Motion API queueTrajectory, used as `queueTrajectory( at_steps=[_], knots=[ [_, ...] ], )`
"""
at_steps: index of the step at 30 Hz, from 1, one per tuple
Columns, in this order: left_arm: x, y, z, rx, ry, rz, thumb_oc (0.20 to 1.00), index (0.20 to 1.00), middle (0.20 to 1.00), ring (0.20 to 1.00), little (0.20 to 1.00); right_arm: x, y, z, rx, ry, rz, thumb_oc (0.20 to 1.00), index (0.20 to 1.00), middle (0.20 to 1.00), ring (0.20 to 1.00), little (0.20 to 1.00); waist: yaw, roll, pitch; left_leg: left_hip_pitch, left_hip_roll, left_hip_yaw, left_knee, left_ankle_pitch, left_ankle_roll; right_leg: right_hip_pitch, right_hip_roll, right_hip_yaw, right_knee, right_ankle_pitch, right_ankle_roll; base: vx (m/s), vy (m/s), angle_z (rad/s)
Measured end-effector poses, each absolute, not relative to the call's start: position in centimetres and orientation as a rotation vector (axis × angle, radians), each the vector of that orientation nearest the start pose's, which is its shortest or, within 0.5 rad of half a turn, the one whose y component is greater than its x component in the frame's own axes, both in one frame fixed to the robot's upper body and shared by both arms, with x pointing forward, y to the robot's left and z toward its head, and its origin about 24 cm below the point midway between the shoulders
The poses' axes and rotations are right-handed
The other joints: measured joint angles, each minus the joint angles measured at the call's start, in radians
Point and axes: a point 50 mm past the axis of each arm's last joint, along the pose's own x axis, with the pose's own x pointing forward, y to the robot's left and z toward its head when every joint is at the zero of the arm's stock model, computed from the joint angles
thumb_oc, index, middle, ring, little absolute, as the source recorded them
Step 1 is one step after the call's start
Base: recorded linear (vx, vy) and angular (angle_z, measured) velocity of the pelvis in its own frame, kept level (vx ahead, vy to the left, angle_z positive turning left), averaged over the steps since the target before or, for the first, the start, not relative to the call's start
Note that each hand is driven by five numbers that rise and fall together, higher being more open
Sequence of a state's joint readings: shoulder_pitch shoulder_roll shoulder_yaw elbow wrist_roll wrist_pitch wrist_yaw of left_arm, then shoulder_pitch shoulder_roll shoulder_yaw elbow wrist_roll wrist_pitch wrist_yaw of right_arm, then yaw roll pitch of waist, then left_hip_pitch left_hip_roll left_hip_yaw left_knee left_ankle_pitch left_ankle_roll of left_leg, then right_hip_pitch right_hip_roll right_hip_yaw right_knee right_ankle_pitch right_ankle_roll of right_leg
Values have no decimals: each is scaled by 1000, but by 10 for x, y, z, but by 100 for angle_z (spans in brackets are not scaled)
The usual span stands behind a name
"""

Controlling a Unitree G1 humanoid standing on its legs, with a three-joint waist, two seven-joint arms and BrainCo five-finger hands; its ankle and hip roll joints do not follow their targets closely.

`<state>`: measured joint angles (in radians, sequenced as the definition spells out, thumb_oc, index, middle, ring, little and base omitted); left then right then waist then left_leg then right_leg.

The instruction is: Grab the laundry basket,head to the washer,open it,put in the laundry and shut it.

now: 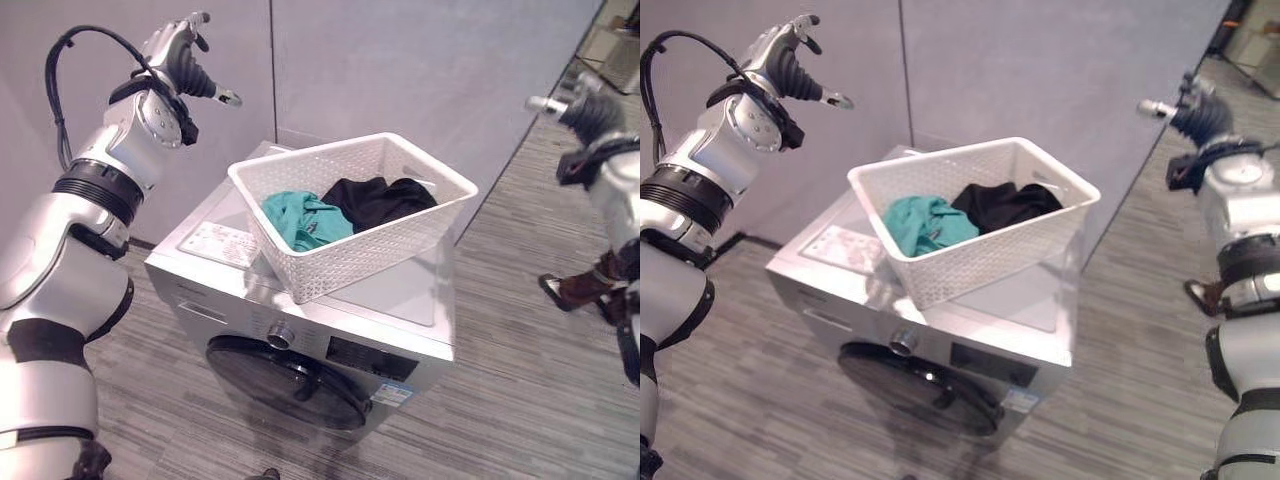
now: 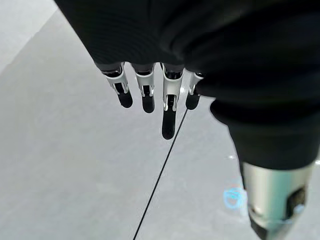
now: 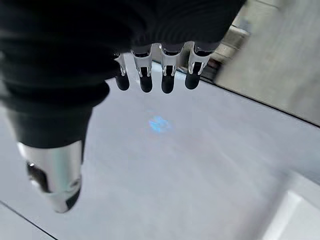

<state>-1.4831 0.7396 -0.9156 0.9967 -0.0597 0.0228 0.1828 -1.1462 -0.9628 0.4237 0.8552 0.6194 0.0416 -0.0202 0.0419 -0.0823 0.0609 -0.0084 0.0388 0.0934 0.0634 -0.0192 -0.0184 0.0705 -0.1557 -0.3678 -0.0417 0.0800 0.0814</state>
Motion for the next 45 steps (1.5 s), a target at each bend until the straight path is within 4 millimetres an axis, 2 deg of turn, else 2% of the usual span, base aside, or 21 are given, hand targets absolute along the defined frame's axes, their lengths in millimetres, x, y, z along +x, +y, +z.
queueTrajectory(
  at_steps=[4,7,11,12,14,16,17,18,19,22,24,25,29,32,34,35,36,37,39,41,45],
  knots=[
    [401,217,331,1146,-407,248,1000,1000,1000,1000,1000,367,-309,299,-335,-287,-228,1000,1000,1000,1000,1000,-3,5,7,14,3,10,-16,5,-3,2,1,10,-9,4,0,12,-3,-11],
    [387,220,337,1062,-499,222,1000,1000,1000,1000,1000,353,-316,289,-305,-324,-218,1000,1000,1000,1000,1000,1,9,9,32,5,11,-46,14,-7,10,7,8,-15,5,0,8,-13,2],
    [352,243,317,1005,-561,152,1000,1000,1000,1000,1000,302,-367,242,-229,-321,-363,1000,1000,1000,1000,1000,21,24,21,64,3,5,-74,19,-8,33,14,3,-25,3,0,7,-10,1],
    [336,251,302,996,-552,117,1000,1000,1000,1000,1000,262,-396,213,-230,-253,-472,1000,1000,1000,1000,1000,37,33,26,68,0,1,-87,19,-8,36,14,-1,-34,2,1,26,-32,6],
    [317,267,281,1025,-498,85,1000,1000,1000,1000,1000,224,-424,183,-226,-152,-594,1000,1000,1000,1000,1000,52,40,32,72,-2,2,-95,19,-8,39,14,-1,-42,2,0,13,-16,1],
    [315,279,264,1004,-419,90,1000,1000,1000,1000,1000,209,-436,166,-171,-106,-676,1000,1000,1000,1000,1000,52,46,35,84,-2,1,-102,19,-8,52,15,-1,-44,-1,1,28,-52,0],
    [288,288,246,958,-400,66,1000,1000,1000,1000,1000,171,-444,144,-154,-79,-749,1000,1000,1000,1000,1000,55,50,42,94,-2,0,-122,20,-10,58,15,-3,-45,-15,13,18,-76,12],
    [275,292,232,940,-365,35,1000,1000,1000,1000,1000,142,-452,117,-130,15,-846,1000,1000,1000,1000,1000,62,46,44,107,0,-10,-126,22,-14,69,18,-13,-44,-20,11,0,-53,10],
    [268,298,226,937,-336,38,1000,1000,1000,1000,1000,135,-452,107,-116,51,-858,1000,1000,1000,1000,1000,63,46,43,111,1,-9,-131,22,-14,72,18,-17,-45,-25,11,22,-61,10],
    [230,313,213,862,-308,74,1000,1000,1000,1000,1000,100,-446,68,-67,162,-925,1000,1000,1000,1000,1000,67,45,43,112,3,-29,-150,25,-19,77,16,-30,-45,-38,21,7,-61,13],
    [207,318,207,839,-290,93,1000,1000,1000,1000,1000,92,-439,53,-36,189,-937,1000,1000,1000,1000,1000,67,42,41,113,4,-31,-150,25,-19,76,17,-31,-45,-41,21,-6,-46,11],
    [202,319,200,827,-264,79,1000,1000,1000,1000,1000,80,-435,40,-27,242,-952,1000,1000,1000,1000,1000,90,43,39,112,3,-35,-147,25,-19,77,18,-36,-45,-41,21,-21,-66,10],
    [191,324,169,751,-168,83,1000,1000,1000,1000,1000,84,-416,16,12,286,-916,1000,1000,1000,1000,1000,109,46,36,110,-1,-49,-138,25,-19,87,17,-51,-45,-43,25,-32,-45,12],
    [167,340,81,549,138,155,1000,1000,1000,1000,1000,88,-370,-36,156,392,-841,1000,1000,1000,1000,1000,111,46,26,97,0,-60,-134,25,-20,82,18,-60,-45,-49,25,-42,-36,10],
    [151,342,47,494,282,163,1000,1000,1000,1000,1000,84,-351,-55,208,455,-812,1000,1000,1000,1000,1000,114,43,26,91,1,-63,-133,26,-21,78,18,-63,-45,-49,25,-41,-18,4],
    [137,341,26,443,354,187,1000,1000,1000,1000,1000,79,-338,-68,250,490,-799,1000,1000,1000,1000,1000,114,40,30,87,0,-65,-133,27,-21,78,19,-66,-45,-49,25,-56,-17,14],
    [112,340,-22,298,510,282,1000,1000,1000,1000,1000,67,-312,-91,308,581,-765,1000,1000,1000,1000,1000,110,41,23,73,-4,-76,-126,26,-21,69,17,-75,-45,-51,25,-31,-4,19],
    [99,336,-40,260,598,293,1000,1000,1000,1000,1000,58,-300,-102,335,641,-742,1000,1000,1000,1000,1000,110,41,27,59,-4,-83,-124,25,-21,66,15,-82,-45,-55,27,-32,-3,23],
    [69,332,-69,185,742,340,1000,1000,1000,1000,1000,38,-287,-119,371,748,-745,1000,1000,1000,1000,1000,111,26,33,57,-4,-84,-120,25,-20,62,13,-84,-45,-58,27,-29,6,7],
    [42,334,-83,136,841,389,1000,1000,1000,1000,1000,29,-288,-124,363,787,-756,1000,1000,1000,1000,1000,108,16,32,60,-4,-84,-119,24,-21,64,14,-83,-45,-58,27,-16,3,-1],
    [18,330,-105,71,956,433,1000,1000,1000,1000,1000,23,-293,-123,351,774,-774,1000,1000,1000,1000,1000,103,17,32,58,-4,-84,-119,24,-20,67,12,-84,-45,-57,26,-17,16,0]
  ],
)
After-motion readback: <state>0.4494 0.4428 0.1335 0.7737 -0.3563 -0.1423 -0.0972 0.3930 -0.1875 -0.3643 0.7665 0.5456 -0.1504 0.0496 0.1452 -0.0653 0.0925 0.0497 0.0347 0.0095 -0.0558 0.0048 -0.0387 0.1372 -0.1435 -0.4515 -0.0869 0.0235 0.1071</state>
